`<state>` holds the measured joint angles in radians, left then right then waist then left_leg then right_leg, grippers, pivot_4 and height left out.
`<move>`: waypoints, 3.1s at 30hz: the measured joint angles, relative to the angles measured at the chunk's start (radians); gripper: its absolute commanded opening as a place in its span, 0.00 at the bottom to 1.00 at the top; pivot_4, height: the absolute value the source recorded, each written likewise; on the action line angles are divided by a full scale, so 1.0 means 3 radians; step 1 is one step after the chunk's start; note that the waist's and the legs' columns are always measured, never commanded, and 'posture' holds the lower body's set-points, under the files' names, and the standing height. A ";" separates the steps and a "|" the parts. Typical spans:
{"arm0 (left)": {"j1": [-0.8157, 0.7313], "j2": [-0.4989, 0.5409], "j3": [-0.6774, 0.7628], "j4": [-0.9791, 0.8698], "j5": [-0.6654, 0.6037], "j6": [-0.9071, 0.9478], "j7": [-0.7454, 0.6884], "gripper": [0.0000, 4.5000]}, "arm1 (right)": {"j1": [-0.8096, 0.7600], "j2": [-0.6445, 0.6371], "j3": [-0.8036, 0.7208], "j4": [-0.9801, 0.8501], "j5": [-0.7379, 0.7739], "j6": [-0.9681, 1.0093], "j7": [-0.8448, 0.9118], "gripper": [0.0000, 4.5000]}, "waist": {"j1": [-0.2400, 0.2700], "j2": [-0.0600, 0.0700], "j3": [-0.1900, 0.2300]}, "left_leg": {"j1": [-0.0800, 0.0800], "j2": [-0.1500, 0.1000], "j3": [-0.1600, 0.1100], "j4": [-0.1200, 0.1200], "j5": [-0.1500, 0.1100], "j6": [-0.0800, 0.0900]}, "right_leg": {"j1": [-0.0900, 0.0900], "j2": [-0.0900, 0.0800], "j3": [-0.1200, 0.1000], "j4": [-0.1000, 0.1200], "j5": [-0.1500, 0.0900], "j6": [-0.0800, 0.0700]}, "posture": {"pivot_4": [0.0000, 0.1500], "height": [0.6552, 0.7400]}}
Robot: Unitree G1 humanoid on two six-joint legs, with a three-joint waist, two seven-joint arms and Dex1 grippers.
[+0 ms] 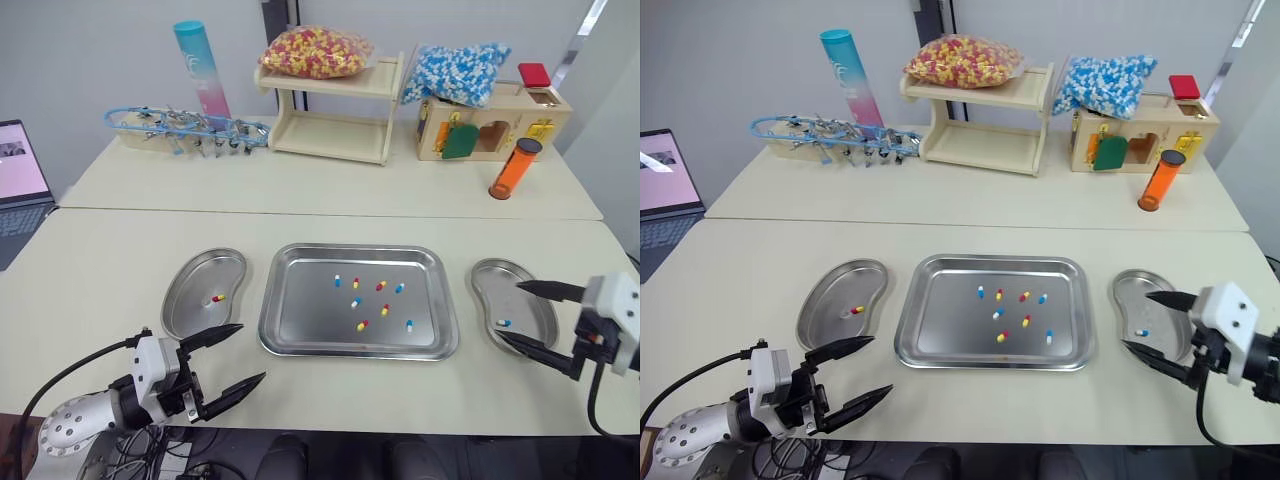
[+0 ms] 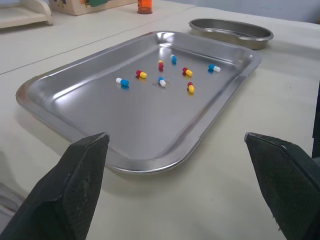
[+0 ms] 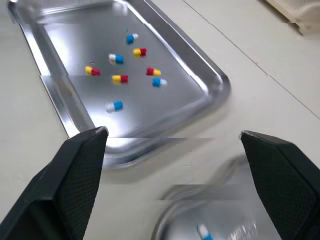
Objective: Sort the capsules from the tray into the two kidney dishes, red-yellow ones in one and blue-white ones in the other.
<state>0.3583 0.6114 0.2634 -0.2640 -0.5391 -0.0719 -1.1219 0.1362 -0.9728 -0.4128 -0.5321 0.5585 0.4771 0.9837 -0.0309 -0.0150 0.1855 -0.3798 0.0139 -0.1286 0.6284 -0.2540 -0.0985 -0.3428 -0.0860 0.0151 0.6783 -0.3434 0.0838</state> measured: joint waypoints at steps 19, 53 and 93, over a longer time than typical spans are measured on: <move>0.0041 -0.0022 -0.0073 -0.0279 0.0033 0.0080 0.0239 1.00 | -0.1909 0.1485 0.2502 0.0052 -0.0974 0.1063 -0.1382 0.51 | -0.0021 -0.0004 0.0000 | -0.0013 -0.0001 -0.0009 -0.0001 0.0001 -0.0001 | -0.0021 0.0003 0.0000 0.0005 0.0000 -0.0001 | 1.00 1.00; 0.0004 0.0005 -0.0094 -0.0438 0.0033 0.0296 0.0312 1.00 | -0.2315 0.2837 0.2805 0.1581 -0.1819 0.1215 -0.2167 0.38 | -0.0066 -0.0001 0.0000 | -0.0011 -0.0001 -0.0009 -0.0002 0.0001 0.0000 | -0.0030 0.0004 0.0004 0.0013 0.0001 -0.0002 | 1.00 1.00; -0.0058 0.0309 -0.0427 -0.0796 -0.0153 0.0297 -0.0313 1.00 | 0.0047 0.0195 0.0175 0.0442 -0.0803 0.0183 0.0115 0.00 | -0.0014 -0.0001 0.0002 | -0.0008 0.0000 0.0003 -0.0003 -0.0001 0.0002 | -0.0018 0.0002 0.0006 0.0005 0.0000 -0.0001 | 1.00 1.00</move>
<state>0.3410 0.7041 0.1354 -0.5029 -0.5850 0.0171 -1.2157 0.1504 -0.9143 -0.3603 -0.3996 0.3177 0.5321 1.0183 -0.0349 -0.0153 0.1861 -0.3823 0.0138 -0.1276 0.6276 -0.2542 -0.0979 -0.3482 -0.0853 0.0169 0.6797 -0.3434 0.0834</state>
